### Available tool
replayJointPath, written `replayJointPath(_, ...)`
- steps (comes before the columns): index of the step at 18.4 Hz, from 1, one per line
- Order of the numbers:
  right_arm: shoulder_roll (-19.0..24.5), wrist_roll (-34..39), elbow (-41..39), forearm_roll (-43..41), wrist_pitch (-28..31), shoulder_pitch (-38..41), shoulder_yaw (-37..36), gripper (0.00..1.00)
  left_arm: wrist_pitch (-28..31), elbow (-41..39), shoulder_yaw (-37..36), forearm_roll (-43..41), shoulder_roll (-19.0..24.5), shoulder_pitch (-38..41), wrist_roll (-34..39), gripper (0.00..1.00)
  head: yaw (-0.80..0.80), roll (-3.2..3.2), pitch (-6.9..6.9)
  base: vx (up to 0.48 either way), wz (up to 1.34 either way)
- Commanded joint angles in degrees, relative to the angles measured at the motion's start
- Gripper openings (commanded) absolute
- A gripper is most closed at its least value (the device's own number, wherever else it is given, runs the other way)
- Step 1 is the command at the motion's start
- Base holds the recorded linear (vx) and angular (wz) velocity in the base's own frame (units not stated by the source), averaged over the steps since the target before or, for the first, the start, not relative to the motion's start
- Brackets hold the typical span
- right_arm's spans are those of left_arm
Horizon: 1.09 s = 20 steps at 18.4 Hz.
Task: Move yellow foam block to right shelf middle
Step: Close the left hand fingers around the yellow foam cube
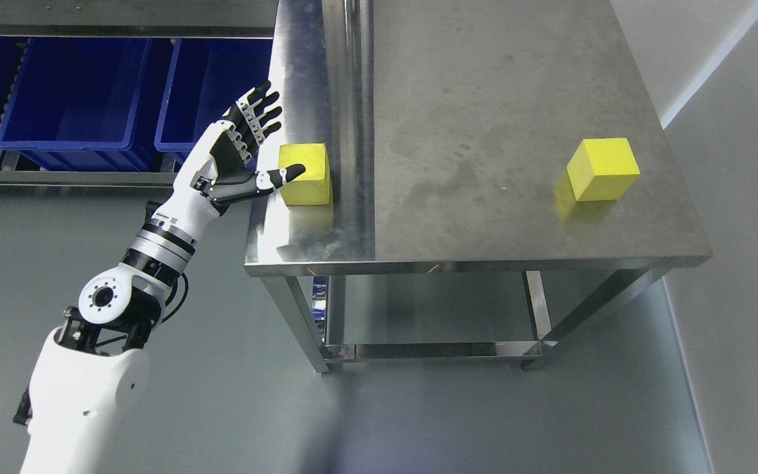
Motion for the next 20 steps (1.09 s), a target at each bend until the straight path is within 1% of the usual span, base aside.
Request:
replayJointPath(1, -1.00, 0.01, -1.00, 0.18, 0.01, 0.09, 0.00, 1.00, -0.14, 0.63, -1.59, -4.62, 5.64, 0.14, -0.11, 0.97, 0.00, 0.00, 0.00, 0.012, -0.07)
replayJointPath(3, -1.00, 0.01, -1.00, 0.18, 0.01, 0.09, 0.00, 1.00, -0.14, 0.63, -1.59, -7.01, 5.19, 0.32, -0.20, 0.97, 0.00, 0.00, 0.00, 0.021, -0.11)
replayJointPath(6, -1.00, 0.01, -1.00, 0.18, 0.01, 0.09, 0.00, 1.00, -0.14, 1.33, -1.58, -7.54, 5.28, 0.23, -0.38, 0.97, 0.00, 0.00, 0.00, 0.023, -0.07)
replayJointPath(8, -1.00, 0.01, -1.00, 0.18, 0.01, 0.09, 0.00, 1.00, -0.14, 1.42, -1.94, -8.59, 5.55, 0.40, -2.47, 0.97, 0.00, 0.00, 0.00, 0.026, -0.09)
replayJointPath(10, -1.00, 0.01, -1.00, 0.18, 0.01, 0.09, 0.00, 1.00, -0.14, 1.42, -1.85, -11.57, 5.02, 0.67, -6.52, 0.97, 0.00, 0.00, 0.00, 0.026, -0.13)
replayJointPath(20, -1.00, 0.01, -1.00, 0.18, 0.01, 0.09, 0.00, 1.00, -0.58, 1.68, -0.80, -12.99, 5.11, 2.87, -6.62, 0.97, 0.00, 0.00, 0.00, 0.011, -0.05)
